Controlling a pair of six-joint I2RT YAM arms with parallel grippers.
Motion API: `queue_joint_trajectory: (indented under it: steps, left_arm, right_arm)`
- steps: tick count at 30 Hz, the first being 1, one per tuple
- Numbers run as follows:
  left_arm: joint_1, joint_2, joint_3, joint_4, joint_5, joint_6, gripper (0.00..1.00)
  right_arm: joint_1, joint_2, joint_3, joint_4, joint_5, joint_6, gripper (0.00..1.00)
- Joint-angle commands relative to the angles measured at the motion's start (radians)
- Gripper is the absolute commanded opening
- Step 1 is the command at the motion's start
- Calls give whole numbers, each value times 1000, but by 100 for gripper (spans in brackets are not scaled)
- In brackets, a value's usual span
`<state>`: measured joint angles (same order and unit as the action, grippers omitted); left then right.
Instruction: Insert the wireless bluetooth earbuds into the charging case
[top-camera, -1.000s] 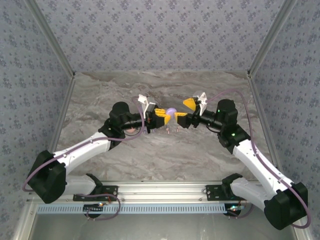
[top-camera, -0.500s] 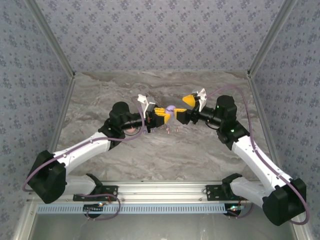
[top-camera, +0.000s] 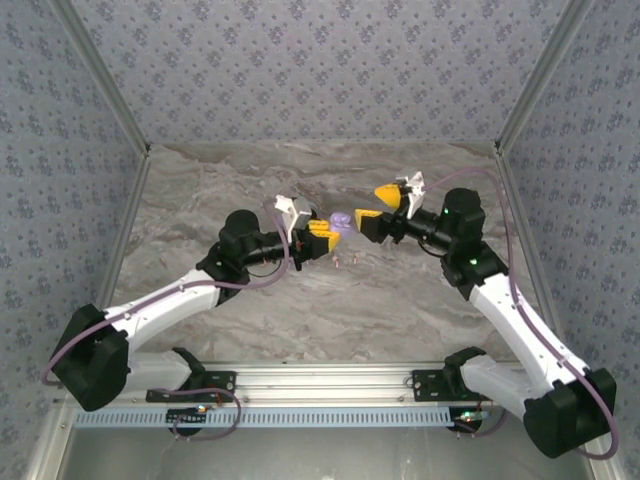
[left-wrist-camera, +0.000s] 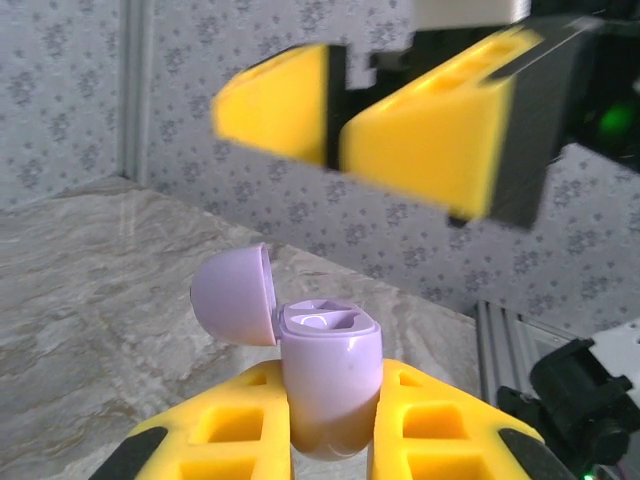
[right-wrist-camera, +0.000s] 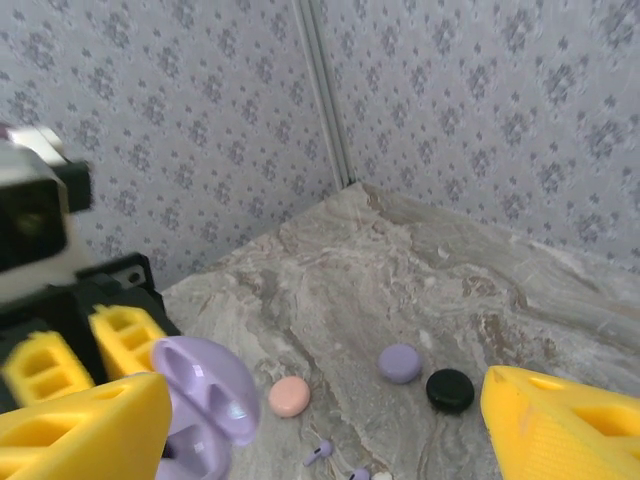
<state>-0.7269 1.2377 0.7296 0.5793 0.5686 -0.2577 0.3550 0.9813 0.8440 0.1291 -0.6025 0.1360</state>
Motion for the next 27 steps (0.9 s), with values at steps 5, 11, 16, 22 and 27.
queue_joint_trajectory:
  steps: [5, 11, 16, 22, 27]
  left_arm:
    - [-4, -100, -55, -5, -160, 57, 0]
    - [-5, -219, -91, -83, -207, 104, 0]
    - [-4, -345, -116, -150, -237, 146, 0]
    - [-4, -473, -139, -193, -268, 176, 0]
    - [-4, -532, -148, -199, -270, 179, 0]
  right_arm:
    - [-12, -50, 12, -192, 61, 24, 84]
    - [-3, 92, 29, -301, 120, 115, 72]
    - [91, 293, 136, -437, 213, 137, 62]
    - [186, 537, 286, -516, 273, 216, 54]
    - [277, 736, 445, -591, 317, 219, 48]
